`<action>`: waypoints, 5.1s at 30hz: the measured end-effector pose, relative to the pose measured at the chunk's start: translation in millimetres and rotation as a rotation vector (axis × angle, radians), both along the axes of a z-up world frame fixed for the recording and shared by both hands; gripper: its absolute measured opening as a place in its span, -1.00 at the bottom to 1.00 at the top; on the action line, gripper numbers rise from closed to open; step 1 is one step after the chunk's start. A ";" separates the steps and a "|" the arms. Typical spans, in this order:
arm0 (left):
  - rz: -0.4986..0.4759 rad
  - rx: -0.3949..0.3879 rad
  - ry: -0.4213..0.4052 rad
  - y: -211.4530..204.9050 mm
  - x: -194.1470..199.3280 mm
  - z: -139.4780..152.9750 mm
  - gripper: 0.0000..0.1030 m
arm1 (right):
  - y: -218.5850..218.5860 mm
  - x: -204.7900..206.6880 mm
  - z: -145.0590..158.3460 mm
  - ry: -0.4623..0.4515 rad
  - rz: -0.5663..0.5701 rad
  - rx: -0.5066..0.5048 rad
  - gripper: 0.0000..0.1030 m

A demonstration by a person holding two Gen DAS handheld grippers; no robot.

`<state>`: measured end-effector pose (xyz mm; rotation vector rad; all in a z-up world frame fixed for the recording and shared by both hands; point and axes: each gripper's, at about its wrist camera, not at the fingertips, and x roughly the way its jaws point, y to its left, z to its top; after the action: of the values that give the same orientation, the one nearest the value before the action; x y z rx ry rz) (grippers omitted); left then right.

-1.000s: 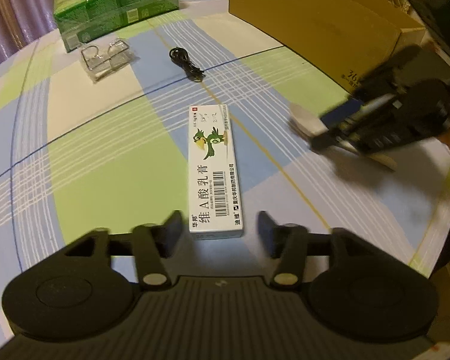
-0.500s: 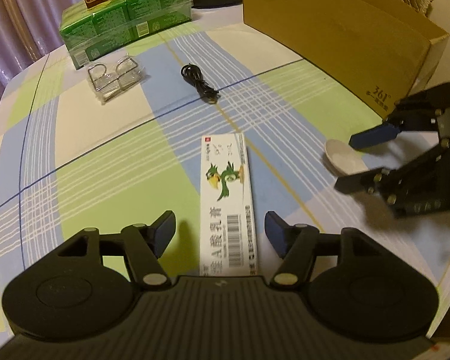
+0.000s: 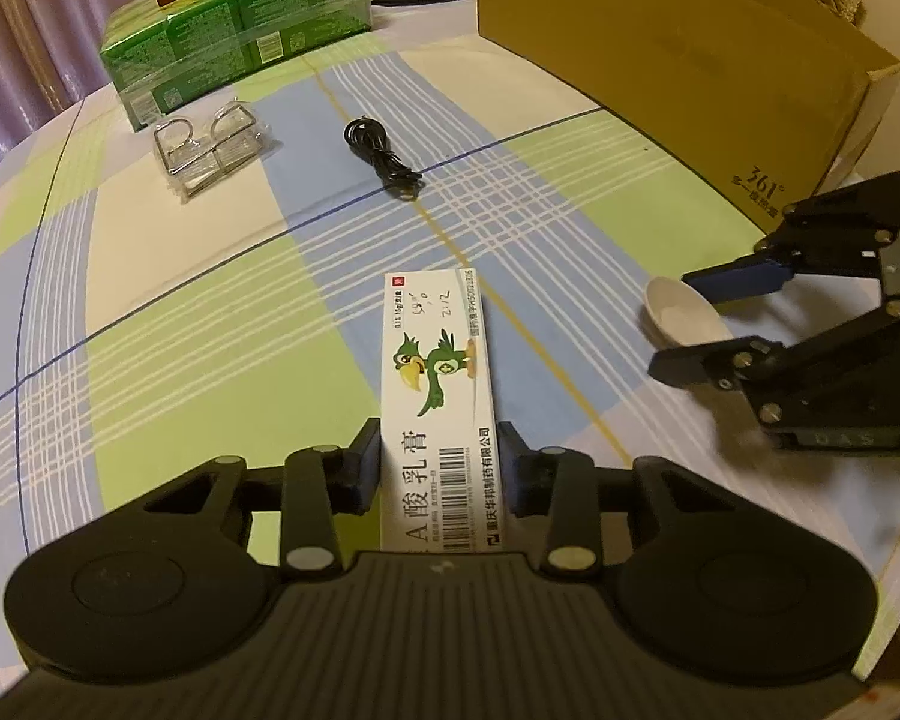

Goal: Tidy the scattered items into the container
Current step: 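Lift and carry the spoon and ointment box toward the cardboard box, then lower the spoon and ointment box into the box and open both tools, then withdraw both tools from the box back over the table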

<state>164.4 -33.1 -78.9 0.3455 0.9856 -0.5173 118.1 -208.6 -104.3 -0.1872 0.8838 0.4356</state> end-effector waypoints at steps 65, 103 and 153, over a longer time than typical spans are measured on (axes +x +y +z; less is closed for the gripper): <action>-0.087 -0.070 -0.130 -66.4 -71.9 101.6 -0.36 | -110.4 -60.8 136.8 -0.218 -0.240 0.072 -0.41; -0.121 -0.239 -0.074 -246.9 49.9 106.3 -0.36 | -257.8 106.1 147.9 -0.093 -0.473 0.249 -0.41; -0.014 -0.193 -0.142 -114.7 -30.6 130.4 0.22 | -162.0 -3.8 166.0 -0.108 -0.327 0.264 0.40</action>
<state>133.8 -147.8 51.5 0.2130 0.7895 -0.5876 114.3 -370.6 61.8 0.1743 0.7265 0.2308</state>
